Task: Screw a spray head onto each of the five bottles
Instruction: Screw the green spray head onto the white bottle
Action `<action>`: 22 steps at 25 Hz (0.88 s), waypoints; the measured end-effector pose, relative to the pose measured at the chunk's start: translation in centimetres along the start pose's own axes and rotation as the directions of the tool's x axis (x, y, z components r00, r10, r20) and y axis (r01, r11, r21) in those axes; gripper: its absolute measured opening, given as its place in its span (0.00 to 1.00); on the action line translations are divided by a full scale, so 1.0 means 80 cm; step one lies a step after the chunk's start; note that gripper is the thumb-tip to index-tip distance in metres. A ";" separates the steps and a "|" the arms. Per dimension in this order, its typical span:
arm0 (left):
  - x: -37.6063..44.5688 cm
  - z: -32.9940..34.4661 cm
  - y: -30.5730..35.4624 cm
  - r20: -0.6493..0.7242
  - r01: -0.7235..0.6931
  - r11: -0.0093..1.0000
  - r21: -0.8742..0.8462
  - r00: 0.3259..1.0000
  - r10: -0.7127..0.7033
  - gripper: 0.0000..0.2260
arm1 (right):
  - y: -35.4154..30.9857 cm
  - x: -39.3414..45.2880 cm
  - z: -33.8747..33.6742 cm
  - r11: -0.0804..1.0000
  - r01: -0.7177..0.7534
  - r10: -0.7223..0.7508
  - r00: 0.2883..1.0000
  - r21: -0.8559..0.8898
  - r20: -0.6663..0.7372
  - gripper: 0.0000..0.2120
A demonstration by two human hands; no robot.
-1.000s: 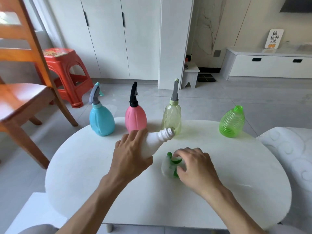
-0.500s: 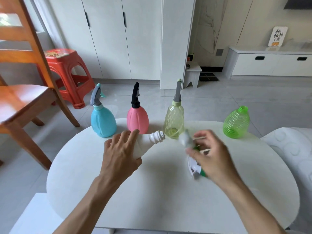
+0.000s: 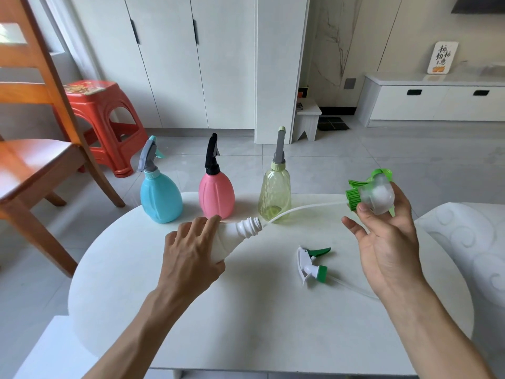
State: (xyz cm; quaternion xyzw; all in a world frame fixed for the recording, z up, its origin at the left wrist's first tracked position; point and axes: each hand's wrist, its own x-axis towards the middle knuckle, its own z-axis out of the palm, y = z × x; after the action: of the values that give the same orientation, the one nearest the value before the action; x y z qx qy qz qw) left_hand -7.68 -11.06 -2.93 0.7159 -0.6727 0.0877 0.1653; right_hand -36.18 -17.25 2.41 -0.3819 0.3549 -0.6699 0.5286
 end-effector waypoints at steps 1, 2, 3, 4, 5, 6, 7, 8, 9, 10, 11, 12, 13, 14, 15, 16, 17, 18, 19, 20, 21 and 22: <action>0.000 0.001 0.000 0.005 0.001 1.000 -0.001 1.000 -0.001 0.37 | 0.000 0.001 -0.002 1.000 0.008 -0.008 1.000 0.001 -0.013 0.29; 0.000 0.001 0.000 0.006 0.000 1.000 -0.003 1.000 0.000 0.37 | 0.001 0.001 -0.003 1.000 0.011 -0.010 1.000 0.006 -0.021 0.29; 0.000 0.001 0.000 0.005 -0.003 1.000 -0.007 1.000 0.003 0.37 | 0.003 0.001 -0.003 1.000 0.009 -0.009 1.000 0.010 -0.019 0.29; 0.000 0.001 0.001 0.002 -0.009 1.000 -0.012 1.000 0.009 0.37 | 0.006 0.001 -0.003 1.000 0.006 -0.006 1.000 0.012 -0.008 0.29; 0.000 0.001 0.002 -0.002 -0.017 1.000 -0.021 1.000 0.017 0.37 | 0.011 0.000 -0.001 1.000 0.002 -0.002 1.000 0.015 0.009 0.30; 0.000 0.001 0.004 -0.006 -0.027 0.999 -0.031 1.000 0.027 0.37 | 0.017 -0.002 0.001 1.000 -0.004 0.003 1.000 0.016 0.027 0.30; 0.000 0.000 0.005 -0.014 -0.039 0.998 -0.039 0.999 0.038 0.37 | 0.024 -0.004 0.003 1.000 -0.013 0.013 0.999 0.015 0.046 0.30; 0.000 -0.001 0.008 -0.023 -0.051 0.998 -0.047 0.998 0.050 0.37 | 0.032 -0.006 0.007 0.999 -0.029 0.028 0.997 0.013 0.067 0.31; 0.000 -0.001 0.010 -0.035 -0.064 0.996 -0.054 0.997 0.063 0.37 | 0.040 -0.010 0.011 0.999 -0.050 0.049 0.995 0.006 0.091 0.32; 0.000 -0.002 0.012 -0.048 -0.077 0.995 -0.062 0.996 0.074 0.37 | 0.048 -0.015 0.016 0.997 -0.072 0.072 0.991 -0.011 0.114 0.32; 0.000 -0.003 0.015 -0.061 -0.089 0.994 -0.070 0.995 0.085 0.37 | 0.057 -0.020 0.021 0.996 -0.086 0.091 0.986 -0.039 0.138 0.32; 0.000 -0.003 0.017 -0.074 -0.101 0.992 -0.078 0.993 0.095 0.37 | 0.065 -0.026 0.025 0.993 -0.094 0.105 0.981 -0.068 0.166 0.33; 0.000 -0.004 0.020 -0.083 -0.114 0.990 -0.084 0.991 0.107 0.37 | 0.071 -0.032 0.030 0.991 -0.100 0.117 0.973 -0.090 0.198 0.34; -0.001 -0.004 0.022 -0.089 -0.127 0.988 -0.087 0.989 0.119 0.37 | 0.075 -0.035 0.033 0.989 -0.109 0.130 0.964 -0.099 0.234 0.35; -0.001 -0.004 0.024 -0.093 -0.139 0.986 -0.087 0.987 0.131 0.38 | 0.077 -0.037 0.034 0.987 -0.123 0.146 0.948 -0.099 0.281 0.38; -0.001 -0.004 0.024 -0.099 -0.149 0.985 -0.083 0.985 0.141 0.38 | 0.076 -0.038 0.035 0.985 -0.145 0.168 0.925 -0.093 0.340 0.39; -0.001 -0.005 0.024 -0.106 -0.158 0.985 -0.077 0.983 0.149 0.38 | 0.072 -0.036 0.035 0.981 -0.172 0.192 0.897 -0.086 0.398 0.38; -0.001 -0.005 0.024 -0.112 -0.164 0.984 -0.072 0.981 0.156 0.39 | 0.067 -0.034 0.035 0.977 -0.198 0.215 0.875 -0.086 0.433 0.35; -0.001 -0.006 0.024 -0.118 -0.170 0.983 -0.068 0.980 0.162 0.39 | 0.063 -0.032 0.034 0.971 -0.217 0.239 0.872 -0.100 0.427 0.30; -0.001 -0.006 0.024 -0.124 -0.176 0.982 -0.066 0.978 0.167 0.38 | 0.060 -0.031 0.033 0.965 -0.224 0.259 0.885 -0.134 0.388 0.24; -0.001 -0.006 0.025 -0.130 -0.183 0.981 -0.063 0.976 0.174 0.38 | 0.059 -0.031 0.032 0.958 -0.220 0.273 0.901 -0.187 0.338 0.19; -0.002 -0.006 0.026 -0.135 -0.190 0.980 -0.059 0.974 0.181 0.37 | 0.062 -0.031 0.029 0.947 -0.213 0.281 0.911 -0.240 0.302 0.16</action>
State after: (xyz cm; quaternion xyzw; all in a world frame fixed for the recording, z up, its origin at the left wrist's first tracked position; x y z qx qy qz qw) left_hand -9.73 -10.83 -2.24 0.6362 -0.7273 0.1247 0.2253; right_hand -31.56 -15.96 -1.23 -0.4926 0.3724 -0.4839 0.6201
